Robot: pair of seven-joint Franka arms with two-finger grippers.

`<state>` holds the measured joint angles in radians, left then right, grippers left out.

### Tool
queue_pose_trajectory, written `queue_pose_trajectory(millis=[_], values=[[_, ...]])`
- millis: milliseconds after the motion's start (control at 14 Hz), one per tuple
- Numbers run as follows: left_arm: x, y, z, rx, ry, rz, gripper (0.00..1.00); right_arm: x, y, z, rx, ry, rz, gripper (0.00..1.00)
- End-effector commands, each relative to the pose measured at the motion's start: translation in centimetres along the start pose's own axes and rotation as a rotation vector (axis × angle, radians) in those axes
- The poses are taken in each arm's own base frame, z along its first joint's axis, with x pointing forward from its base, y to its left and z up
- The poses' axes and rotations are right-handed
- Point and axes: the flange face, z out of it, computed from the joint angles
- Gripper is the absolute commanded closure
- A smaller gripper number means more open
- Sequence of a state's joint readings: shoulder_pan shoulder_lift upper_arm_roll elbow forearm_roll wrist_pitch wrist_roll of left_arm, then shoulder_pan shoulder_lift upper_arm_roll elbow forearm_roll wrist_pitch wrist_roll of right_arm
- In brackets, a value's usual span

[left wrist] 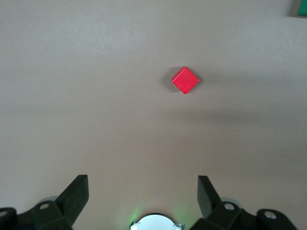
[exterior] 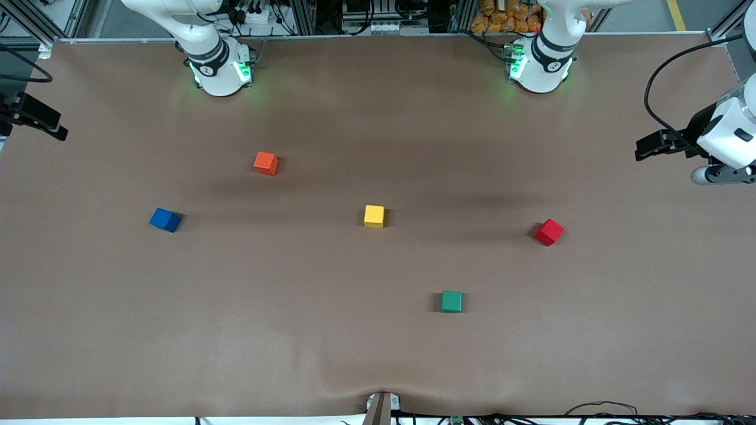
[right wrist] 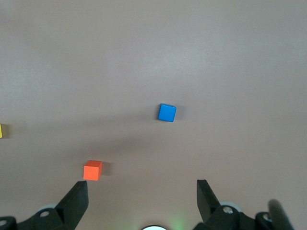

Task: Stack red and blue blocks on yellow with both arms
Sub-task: 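Move the left gripper down over the red cube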

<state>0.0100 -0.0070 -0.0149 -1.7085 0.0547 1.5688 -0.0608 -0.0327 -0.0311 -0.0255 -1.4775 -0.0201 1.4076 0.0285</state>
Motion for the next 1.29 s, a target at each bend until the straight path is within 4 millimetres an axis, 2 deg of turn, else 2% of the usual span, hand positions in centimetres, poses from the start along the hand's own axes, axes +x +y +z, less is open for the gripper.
queue_pose_trajectory(millis=[0,358,859,1074,1217], values=[[1.5,0.3,2.0,-0.007,-0.008,-0.09,0.0,0.0,0.2,-0.3,0.0,0.0,0.013,0.0],[4.2,0.4,6.1,-0.009,-0.046,-0.219,0.0,0.0,0.4,-0.2,0.0,-0.004,0.018,0.0],[7.0,3.6,11.7,-0.012,-0.094,-0.496,0.0,0.0,0.4,-0.2,0.0,-0.001,0.018,0.0],[7.3,4.9,14.6,-0.014,-0.076,-0.545,0.0,0.2,0.4,-0.1,0.0,-0.004,0.018,0.0],[7.1,5.0,16.2,-0.016,-0.065,-0.549,0.0,0.2,0.6,0.0,0.0,-0.006,0.021,0.0]])
